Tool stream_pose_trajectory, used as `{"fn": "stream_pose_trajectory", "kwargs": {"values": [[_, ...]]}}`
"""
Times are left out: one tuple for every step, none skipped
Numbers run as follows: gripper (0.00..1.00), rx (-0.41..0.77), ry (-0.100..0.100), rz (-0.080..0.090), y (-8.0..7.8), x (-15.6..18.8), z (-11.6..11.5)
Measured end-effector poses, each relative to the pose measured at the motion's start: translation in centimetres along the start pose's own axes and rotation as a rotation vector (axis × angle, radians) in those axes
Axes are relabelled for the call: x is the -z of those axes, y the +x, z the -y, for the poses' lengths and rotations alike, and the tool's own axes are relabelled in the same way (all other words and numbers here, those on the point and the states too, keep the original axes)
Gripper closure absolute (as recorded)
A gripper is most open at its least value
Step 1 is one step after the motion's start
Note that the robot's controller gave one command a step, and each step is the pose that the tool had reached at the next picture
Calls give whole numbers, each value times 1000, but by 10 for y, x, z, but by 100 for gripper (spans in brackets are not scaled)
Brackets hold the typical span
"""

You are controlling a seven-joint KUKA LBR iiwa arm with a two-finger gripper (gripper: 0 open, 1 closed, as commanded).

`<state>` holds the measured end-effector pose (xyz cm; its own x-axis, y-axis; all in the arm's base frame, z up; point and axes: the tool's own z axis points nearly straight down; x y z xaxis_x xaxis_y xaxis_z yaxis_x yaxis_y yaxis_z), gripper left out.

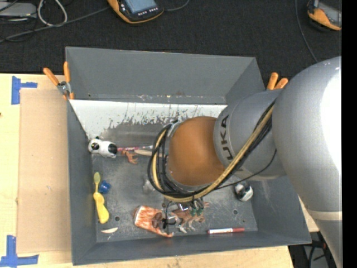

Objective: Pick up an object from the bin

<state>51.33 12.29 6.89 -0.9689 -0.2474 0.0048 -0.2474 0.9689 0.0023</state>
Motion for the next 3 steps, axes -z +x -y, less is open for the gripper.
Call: {"fn": "stream_pose_trajectory", "kwargs": {"values": [[100, -76, 0, 4, 27, 1, -12], [100, -77, -1, 4, 27, 1, -12], [100, -61, 0, -5, 24, 50, -14]]}}
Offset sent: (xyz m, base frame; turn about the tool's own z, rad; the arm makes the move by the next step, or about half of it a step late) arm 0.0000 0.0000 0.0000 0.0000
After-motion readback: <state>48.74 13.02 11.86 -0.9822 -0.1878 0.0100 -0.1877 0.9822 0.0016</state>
